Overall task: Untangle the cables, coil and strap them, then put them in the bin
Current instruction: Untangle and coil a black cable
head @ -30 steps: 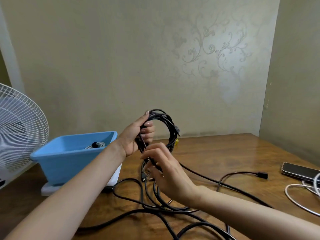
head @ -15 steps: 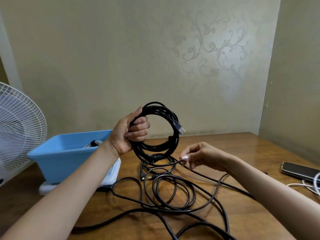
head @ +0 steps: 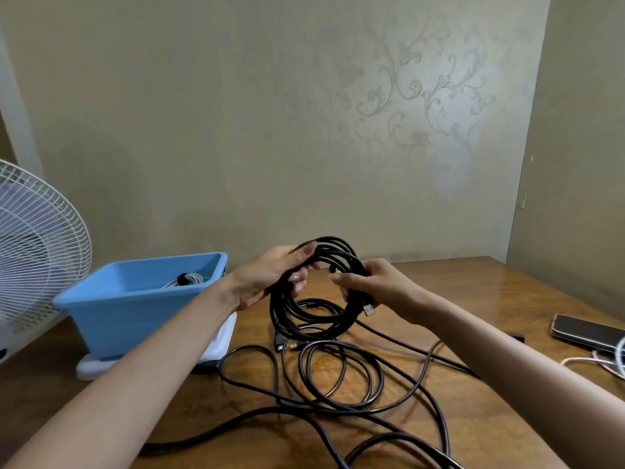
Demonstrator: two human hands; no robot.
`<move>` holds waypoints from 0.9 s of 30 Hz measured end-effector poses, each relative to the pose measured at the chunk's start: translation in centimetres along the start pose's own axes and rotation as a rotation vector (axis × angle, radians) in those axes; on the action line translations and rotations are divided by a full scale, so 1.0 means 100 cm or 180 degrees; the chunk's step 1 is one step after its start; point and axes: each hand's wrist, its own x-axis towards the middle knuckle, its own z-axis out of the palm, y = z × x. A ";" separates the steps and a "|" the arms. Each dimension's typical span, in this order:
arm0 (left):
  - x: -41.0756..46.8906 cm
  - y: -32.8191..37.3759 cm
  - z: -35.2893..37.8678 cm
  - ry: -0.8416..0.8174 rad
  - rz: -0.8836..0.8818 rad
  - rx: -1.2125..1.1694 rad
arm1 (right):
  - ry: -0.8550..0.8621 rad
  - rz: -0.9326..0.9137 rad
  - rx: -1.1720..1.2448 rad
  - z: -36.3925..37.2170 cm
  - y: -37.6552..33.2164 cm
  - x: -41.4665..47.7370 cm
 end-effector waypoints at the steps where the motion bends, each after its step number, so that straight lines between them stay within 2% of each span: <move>1: -0.001 -0.001 -0.006 -0.0200 -0.0051 0.0157 | -0.0009 -0.0031 -0.0211 0.000 -0.002 0.001; 5: -0.007 0.013 -0.017 -0.1281 -0.0629 0.1186 | -0.0187 -0.0112 -0.2102 0.003 -0.027 0.014; 8: -0.001 0.026 -0.002 -0.1221 -0.0814 0.2245 | -0.0712 -0.0358 -0.3364 0.017 -0.045 0.027; 10: 0.005 0.025 0.000 -0.0965 -0.0724 0.2368 | -0.0752 -0.0452 -0.3737 0.019 -0.051 0.036; 12: 0.007 0.021 -0.002 -0.0771 -0.0611 0.1972 | -0.0632 -0.0523 -0.3683 0.011 -0.054 0.043; 15: 0.007 0.015 -0.003 -0.0564 -0.0472 0.1110 | -0.0465 -0.0482 -0.3096 -0.003 -0.055 0.053; 18: 0.013 0.003 -0.001 -0.0278 -0.0309 0.0670 | -0.0475 -0.0519 -0.2808 0.000 -0.049 0.058; 21: 0.012 -0.020 -0.003 -0.0496 -0.0257 0.0300 | -0.0849 -0.0630 -0.2768 0.013 -0.039 0.055; 24: 0.009 -0.054 -0.004 -0.0806 -0.0382 -0.0649 | -0.1003 -0.0864 -0.2723 0.027 -0.020 0.054; 27: 0.011 -0.083 -0.007 -0.0549 -0.0416 -0.1170 | -0.1046 -0.1177 -0.2360 0.037 0.000 0.059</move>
